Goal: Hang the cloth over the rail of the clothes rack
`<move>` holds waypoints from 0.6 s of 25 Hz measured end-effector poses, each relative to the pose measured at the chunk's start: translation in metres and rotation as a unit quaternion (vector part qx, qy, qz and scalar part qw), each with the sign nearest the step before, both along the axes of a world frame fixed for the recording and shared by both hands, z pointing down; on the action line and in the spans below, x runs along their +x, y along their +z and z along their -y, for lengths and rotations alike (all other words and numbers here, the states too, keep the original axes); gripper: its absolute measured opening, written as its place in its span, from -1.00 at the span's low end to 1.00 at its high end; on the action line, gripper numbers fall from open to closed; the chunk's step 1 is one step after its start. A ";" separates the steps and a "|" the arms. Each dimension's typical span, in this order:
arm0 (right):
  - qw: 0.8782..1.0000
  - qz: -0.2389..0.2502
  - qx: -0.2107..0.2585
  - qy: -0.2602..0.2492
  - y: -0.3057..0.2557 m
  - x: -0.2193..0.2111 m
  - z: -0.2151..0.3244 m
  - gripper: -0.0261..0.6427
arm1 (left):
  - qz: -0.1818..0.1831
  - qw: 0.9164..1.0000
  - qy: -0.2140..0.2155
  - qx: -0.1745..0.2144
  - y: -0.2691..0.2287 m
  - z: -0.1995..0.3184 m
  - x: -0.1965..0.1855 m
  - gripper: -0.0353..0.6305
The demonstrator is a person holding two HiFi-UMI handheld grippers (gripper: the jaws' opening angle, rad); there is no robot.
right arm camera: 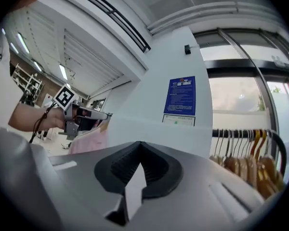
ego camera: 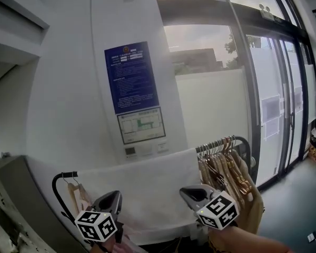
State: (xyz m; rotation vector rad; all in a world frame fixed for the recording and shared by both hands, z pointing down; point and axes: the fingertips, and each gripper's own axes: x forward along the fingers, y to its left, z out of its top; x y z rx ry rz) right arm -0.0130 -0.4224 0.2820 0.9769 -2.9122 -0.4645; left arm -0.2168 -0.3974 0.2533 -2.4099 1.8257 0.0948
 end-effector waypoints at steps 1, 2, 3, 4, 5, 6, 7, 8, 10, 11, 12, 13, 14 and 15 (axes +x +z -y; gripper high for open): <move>1.000 0.007 -0.014 -0.006 0.014 -0.005 -0.010 -0.92 | -0.003 1.000 -0.003 -0.001 0.010 -0.008 0.003 -0.88; 1.000 0.012 -0.026 -0.011 0.025 -0.011 -0.019 -0.92 | -0.001 1.000 -0.011 0.003 0.018 -0.016 0.005 -0.88; 0.999 0.017 -0.036 -0.014 0.036 -0.017 -0.027 -0.92 | 0.001 1.000 -0.024 0.010 0.026 -0.025 0.006 -0.88; 0.999 0.022 -0.046 -0.016 0.045 -0.022 -0.035 -0.92 | -0.001 0.999 -0.036 0.018 0.035 -0.034 0.008 -0.88; 0.998 0.029 -0.055 -0.017 0.052 -0.028 -0.041 -0.92 | -0.010 0.999 -0.045 0.024 0.043 -0.042 0.009 -0.88; 0.997 0.038 -0.061 -0.017 0.057 -0.034 -0.047 -0.92 | -0.024 0.998 -0.051 0.026 0.052 -0.048 0.010 -0.88; 0.997 0.049 -0.064 -0.016 0.059 -0.039 -0.051 -0.92 | -0.037 0.998 -0.054 0.026 0.060 -0.052 0.010 -0.88; 0.996 0.060 -0.065 -0.014 0.059 -0.044 -0.054 -0.92 | -0.049 0.997 -0.054 0.023 0.068 -0.055 0.010 -0.88; 0.995 0.077 -0.064 -0.009 0.057 -0.052 -0.059 -0.92 | -0.055 0.997 -0.050 0.012 0.080 -0.056 0.013 -0.88; 0.995 0.083 -0.063 -0.007 0.055 -0.056 -0.061 -0.92 | -0.048 0.998 -0.048 0.007 0.084 -0.056 0.015 -0.88; 0.994 0.085 -0.062 -0.006 0.053 -0.060 -0.063 -0.92 | -0.037 0.998 -0.047 0.004 0.086 -0.056 0.016 -0.88; 0.994 0.086 -0.060 -0.004 0.052 -0.064 -0.064 -0.92 | -0.029 0.998 -0.047 0.003 0.086 -0.055 0.015 -0.88; 0.994 0.087 -0.061 -0.003 0.051 -0.068 -0.065 -0.92 | -0.027 0.999 -0.046 0.003 0.085 -0.055 0.014 -0.88; 0.994 0.088 -0.063 -0.003 0.051 -0.072 -0.065 -0.92 | -0.029 0.999 -0.044 0.001 0.084 -0.054 0.013 -0.88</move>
